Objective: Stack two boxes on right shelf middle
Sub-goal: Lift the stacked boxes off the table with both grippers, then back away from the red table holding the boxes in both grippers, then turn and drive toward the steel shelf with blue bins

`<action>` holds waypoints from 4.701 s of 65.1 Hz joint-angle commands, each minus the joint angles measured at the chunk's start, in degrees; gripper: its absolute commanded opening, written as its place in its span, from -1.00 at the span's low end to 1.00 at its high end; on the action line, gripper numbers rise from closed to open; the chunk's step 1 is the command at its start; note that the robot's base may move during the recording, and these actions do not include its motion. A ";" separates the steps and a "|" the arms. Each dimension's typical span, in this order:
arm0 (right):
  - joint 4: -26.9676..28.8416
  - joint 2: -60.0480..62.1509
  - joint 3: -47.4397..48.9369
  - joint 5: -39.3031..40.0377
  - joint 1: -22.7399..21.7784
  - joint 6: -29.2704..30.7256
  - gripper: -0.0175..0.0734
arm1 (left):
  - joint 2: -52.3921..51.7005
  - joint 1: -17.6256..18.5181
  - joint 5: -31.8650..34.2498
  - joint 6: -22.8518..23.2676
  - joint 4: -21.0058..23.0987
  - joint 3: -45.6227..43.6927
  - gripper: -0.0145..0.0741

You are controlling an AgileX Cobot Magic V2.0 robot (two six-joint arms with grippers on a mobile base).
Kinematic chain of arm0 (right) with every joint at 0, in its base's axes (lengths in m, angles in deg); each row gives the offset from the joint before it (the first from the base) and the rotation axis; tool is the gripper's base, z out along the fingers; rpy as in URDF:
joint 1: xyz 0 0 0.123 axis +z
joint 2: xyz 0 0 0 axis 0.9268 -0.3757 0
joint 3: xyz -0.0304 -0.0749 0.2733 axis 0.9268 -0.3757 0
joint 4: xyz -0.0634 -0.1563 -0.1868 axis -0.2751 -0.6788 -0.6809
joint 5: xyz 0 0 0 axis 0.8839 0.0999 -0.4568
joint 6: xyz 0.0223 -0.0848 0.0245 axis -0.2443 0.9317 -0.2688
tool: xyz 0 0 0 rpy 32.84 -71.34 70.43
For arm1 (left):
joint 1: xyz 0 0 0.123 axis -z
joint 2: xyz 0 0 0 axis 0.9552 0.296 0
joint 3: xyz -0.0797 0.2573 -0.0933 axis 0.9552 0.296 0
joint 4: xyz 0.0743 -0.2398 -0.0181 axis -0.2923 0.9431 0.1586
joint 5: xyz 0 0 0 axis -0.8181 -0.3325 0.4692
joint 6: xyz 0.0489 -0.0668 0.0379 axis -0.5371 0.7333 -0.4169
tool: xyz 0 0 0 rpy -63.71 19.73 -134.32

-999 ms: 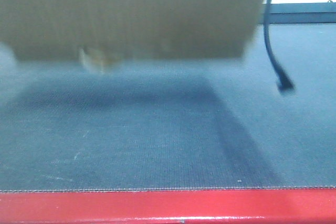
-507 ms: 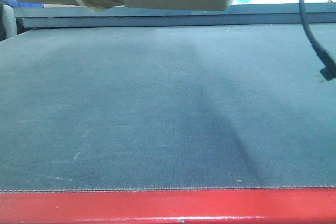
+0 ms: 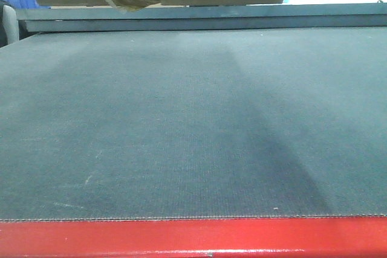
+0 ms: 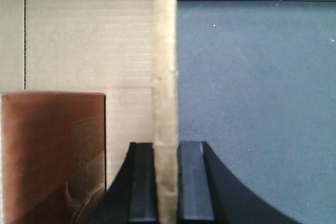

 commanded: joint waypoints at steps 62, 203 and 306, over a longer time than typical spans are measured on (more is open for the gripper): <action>-2.09 -0.14 0.25 2.95 0.13 -0.34 -0.95 | -0.18 -0.31 2.24 0.00 0.29 -0.89 -0.92; -2.09 -0.14 0.25 2.95 0.13 -0.34 -0.95 | -0.18 -0.31 2.24 0.00 0.29 -0.89 -0.92; -2.09 -0.14 0.25 2.95 0.13 -0.34 -0.95 | -0.18 -0.31 2.24 0.00 -0.93 -0.89 -0.92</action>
